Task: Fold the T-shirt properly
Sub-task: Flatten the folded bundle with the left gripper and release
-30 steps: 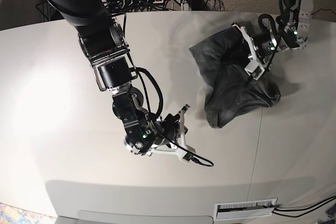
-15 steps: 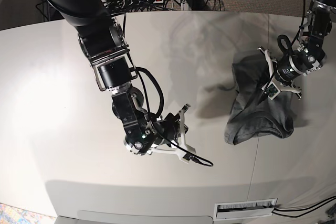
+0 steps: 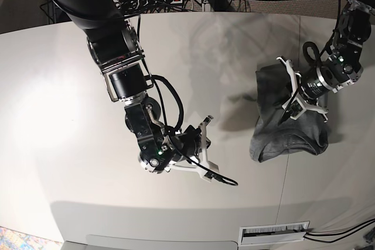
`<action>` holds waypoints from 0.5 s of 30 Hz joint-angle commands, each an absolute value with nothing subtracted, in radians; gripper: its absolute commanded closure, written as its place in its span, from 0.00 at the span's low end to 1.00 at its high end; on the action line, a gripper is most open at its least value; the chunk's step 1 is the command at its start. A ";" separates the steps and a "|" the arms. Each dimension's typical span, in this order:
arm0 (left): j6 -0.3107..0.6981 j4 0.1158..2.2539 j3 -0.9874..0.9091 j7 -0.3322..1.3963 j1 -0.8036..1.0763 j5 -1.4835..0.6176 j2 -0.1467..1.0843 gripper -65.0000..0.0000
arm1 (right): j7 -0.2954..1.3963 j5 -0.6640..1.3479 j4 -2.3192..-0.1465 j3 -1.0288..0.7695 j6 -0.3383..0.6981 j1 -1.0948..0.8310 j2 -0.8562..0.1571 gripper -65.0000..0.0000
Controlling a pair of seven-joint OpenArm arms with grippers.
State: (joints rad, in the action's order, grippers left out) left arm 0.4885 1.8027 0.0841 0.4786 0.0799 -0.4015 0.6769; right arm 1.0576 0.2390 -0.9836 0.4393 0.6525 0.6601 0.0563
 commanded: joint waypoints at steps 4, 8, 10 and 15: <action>0.485 1.809 0.075 0.464 0.078 -0.419 0.627 1.00 | 1.052 0.291 -1.003 0.437 0.654 0.701 0.064 1.00; 0.453 1.781 0.075 0.451 0.107 -0.403 0.550 1.00 | 1.102 0.353 -1.016 0.436 0.654 0.700 0.063 1.00; 0.437 1.780 0.075 0.451 0.130 -0.393 0.515 1.00 | 1.134 0.393 -1.032 0.437 0.654 0.698 0.061 1.00; 0.436 1.780 0.075 0.442 0.170 -0.350 0.438 1.00 | 1.151 0.472 -1.108 0.437 0.617 0.697 0.033 1.00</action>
State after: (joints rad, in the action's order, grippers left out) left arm 0.4400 1.7657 0.0834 0.4713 0.1837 -0.3374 0.4271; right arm 1.1690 0.4606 -1.0897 0.4397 0.6182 0.6594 0.0330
